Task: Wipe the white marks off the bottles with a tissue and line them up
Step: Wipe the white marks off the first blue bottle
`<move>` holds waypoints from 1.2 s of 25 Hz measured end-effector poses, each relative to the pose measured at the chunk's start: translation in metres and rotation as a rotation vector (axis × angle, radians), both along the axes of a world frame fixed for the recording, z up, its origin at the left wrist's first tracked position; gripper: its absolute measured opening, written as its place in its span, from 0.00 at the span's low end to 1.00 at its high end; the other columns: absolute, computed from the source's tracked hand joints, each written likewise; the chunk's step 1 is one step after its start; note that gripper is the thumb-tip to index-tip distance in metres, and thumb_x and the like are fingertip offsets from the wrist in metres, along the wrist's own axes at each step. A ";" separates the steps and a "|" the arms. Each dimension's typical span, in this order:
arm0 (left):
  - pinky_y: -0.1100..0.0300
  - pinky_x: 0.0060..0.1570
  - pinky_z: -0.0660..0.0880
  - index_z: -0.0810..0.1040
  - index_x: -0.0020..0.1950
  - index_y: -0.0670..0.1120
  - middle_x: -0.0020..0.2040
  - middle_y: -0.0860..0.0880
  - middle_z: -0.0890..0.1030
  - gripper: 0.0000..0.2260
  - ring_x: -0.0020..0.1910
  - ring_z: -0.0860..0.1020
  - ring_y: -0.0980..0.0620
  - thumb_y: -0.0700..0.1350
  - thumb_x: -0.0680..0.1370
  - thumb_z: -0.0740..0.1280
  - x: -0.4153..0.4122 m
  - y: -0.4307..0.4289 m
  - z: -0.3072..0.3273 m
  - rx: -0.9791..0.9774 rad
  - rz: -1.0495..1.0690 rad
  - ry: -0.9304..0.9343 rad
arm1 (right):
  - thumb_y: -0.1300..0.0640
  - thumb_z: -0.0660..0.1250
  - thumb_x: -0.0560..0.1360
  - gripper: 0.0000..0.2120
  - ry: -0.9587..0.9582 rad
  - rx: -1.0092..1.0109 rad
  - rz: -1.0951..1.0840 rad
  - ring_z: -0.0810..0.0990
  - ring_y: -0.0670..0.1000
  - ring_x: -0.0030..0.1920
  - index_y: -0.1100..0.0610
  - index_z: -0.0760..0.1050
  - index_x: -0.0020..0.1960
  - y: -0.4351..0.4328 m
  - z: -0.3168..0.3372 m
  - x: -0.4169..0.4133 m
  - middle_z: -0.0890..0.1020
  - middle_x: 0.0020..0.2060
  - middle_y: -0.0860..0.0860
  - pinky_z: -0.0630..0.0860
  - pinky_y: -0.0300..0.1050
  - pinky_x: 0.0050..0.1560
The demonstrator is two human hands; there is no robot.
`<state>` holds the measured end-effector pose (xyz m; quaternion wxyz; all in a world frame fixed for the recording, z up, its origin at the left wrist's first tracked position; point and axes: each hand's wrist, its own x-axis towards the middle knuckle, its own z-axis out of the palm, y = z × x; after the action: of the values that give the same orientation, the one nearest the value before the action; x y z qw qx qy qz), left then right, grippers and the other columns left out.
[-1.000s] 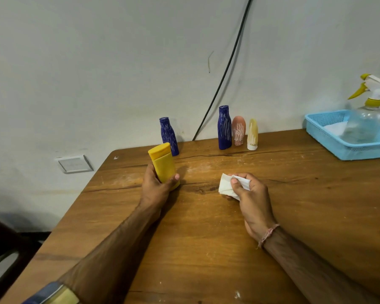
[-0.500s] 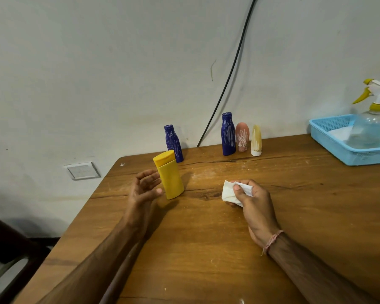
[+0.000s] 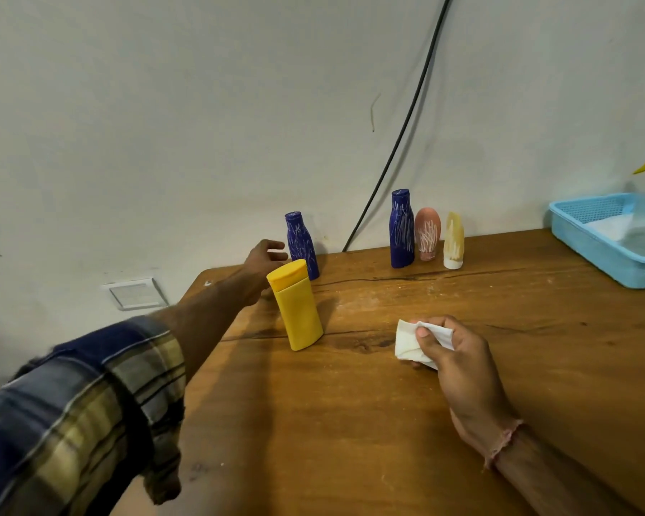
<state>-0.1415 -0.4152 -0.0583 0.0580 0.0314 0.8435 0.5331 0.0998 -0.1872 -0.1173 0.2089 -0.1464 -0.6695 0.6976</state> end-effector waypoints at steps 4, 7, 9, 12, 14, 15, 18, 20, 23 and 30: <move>0.60 0.43 0.80 0.70 0.71 0.40 0.61 0.41 0.79 0.27 0.52 0.80 0.48 0.38 0.75 0.76 -0.019 0.009 -0.013 -0.034 -0.083 0.052 | 0.61 0.67 0.81 0.08 0.008 0.055 -0.003 0.83 0.50 0.49 0.49 0.82 0.49 -0.001 -0.003 0.000 0.85 0.47 0.48 0.80 0.45 0.44; 0.62 0.41 0.80 0.74 0.69 0.39 0.61 0.40 0.81 0.23 0.52 0.81 0.47 0.39 0.76 0.76 -0.029 0.011 -0.022 -0.056 -0.132 0.103 | 0.61 0.66 0.81 0.09 0.012 0.069 0.007 0.82 0.49 0.49 0.49 0.81 0.49 -0.001 -0.001 0.002 0.84 0.47 0.46 0.78 0.42 0.42; 0.54 0.49 0.82 0.77 0.66 0.40 0.59 0.40 0.82 0.22 0.56 0.82 0.43 0.39 0.74 0.78 -0.032 0.010 -0.022 -0.044 -0.104 0.136 | 0.61 0.66 0.81 0.09 0.009 0.079 0.014 0.82 0.48 0.48 0.48 0.81 0.49 -0.001 -0.001 0.001 0.83 0.47 0.46 0.77 0.39 0.40; 0.52 0.50 0.82 0.78 0.64 0.41 0.57 0.41 0.83 0.23 0.56 0.82 0.41 0.37 0.71 0.80 -0.025 0.000 0.002 0.054 -0.059 0.192 | 0.61 0.66 0.81 0.08 0.012 0.064 0.015 0.82 0.49 0.48 0.50 0.82 0.50 0.000 -0.002 0.001 0.84 0.47 0.48 0.78 0.40 0.40; 0.51 0.51 0.81 0.78 0.64 0.41 0.56 0.42 0.83 0.23 0.55 0.82 0.42 0.36 0.70 0.79 -0.013 -0.010 0.034 0.114 -0.095 0.241 | 0.61 0.66 0.81 0.08 -0.004 0.052 0.019 0.82 0.49 0.48 0.52 0.82 0.51 0.001 0.000 0.001 0.84 0.47 0.49 0.78 0.41 0.41; 0.51 0.52 0.80 0.78 0.64 0.41 0.56 0.42 0.83 0.23 0.54 0.82 0.44 0.37 0.71 0.79 -0.004 -0.014 0.053 0.131 -0.115 0.272 | 0.61 0.66 0.81 0.08 -0.014 0.046 0.021 0.82 0.49 0.48 0.51 0.82 0.51 0.001 0.001 0.000 0.84 0.48 0.49 0.78 0.41 0.42; 0.52 0.52 0.81 0.77 0.65 0.40 0.55 0.42 0.84 0.22 0.52 0.83 0.46 0.38 0.72 0.78 0.044 -0.024 0.108 0.158 -0.180 0.372 | 0.61 0.66 0.81 0.09 -0.026 -0.009 0.033 0.83 0.51 0.48 0.50 0.81 0.50 0.000 0.005 0.002 0.84 0.49 0.50 0.80 0.44 0.43; 0.54 0.49 0.81 0.77 0.65 0.39 0.55 0.41 0.84 0.21 0.51 0.83 0.47 0.39 0.74 0.77 0.086 -0.023 0.134 0.152 -0.243 0.418 | 0.61 0.66 0.82 0.08 -0.027 -0.046 0.038 0.83 0.53 0.49 0.51 0.81 0.51 -0.002 0.008 0.005 0.84 0.51 0.53 0.80 0.45 0.43; 0.56 0.46 0.80 0.76 0.65 0.38 0.55 0.42 0.84 0.23 0.51 0.82 0.47 0.41 0.73 0.77 0.156 -0.009 0.140 0.248 -0.364 0.371 | 0.60 0.65 0.82 0.06 -0.024 -0.081 0.052 0.84 0.56 0.45 0.52 0.80 0.54 0.000 0.011 0.009 0.84 0.51 0.59 0.80 0.48 0.39; 0.51 0.50 0.84 0.77 0.64 0.41 0.58 0.39 0.85 0.21 0.50 0.85 0.45 0.35 0.72 0.73 0.267 0.065 0.021 0.776 -0.303 -0.270 | 0.61 0.68 0.81 0.05 0.081 -0.167 0.059 0.84 0.55 0.43 0.55 0.80 0.55 0.022 0.006 0.029 0.84 0.51 0.62 0.81 0.46 0.37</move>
<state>0.1255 -0.3500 -0.0374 0.2292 0.1044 0.5514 0.7953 0.1284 -0.1651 -0.1108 0.2021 -0.1153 -0.6041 0.7622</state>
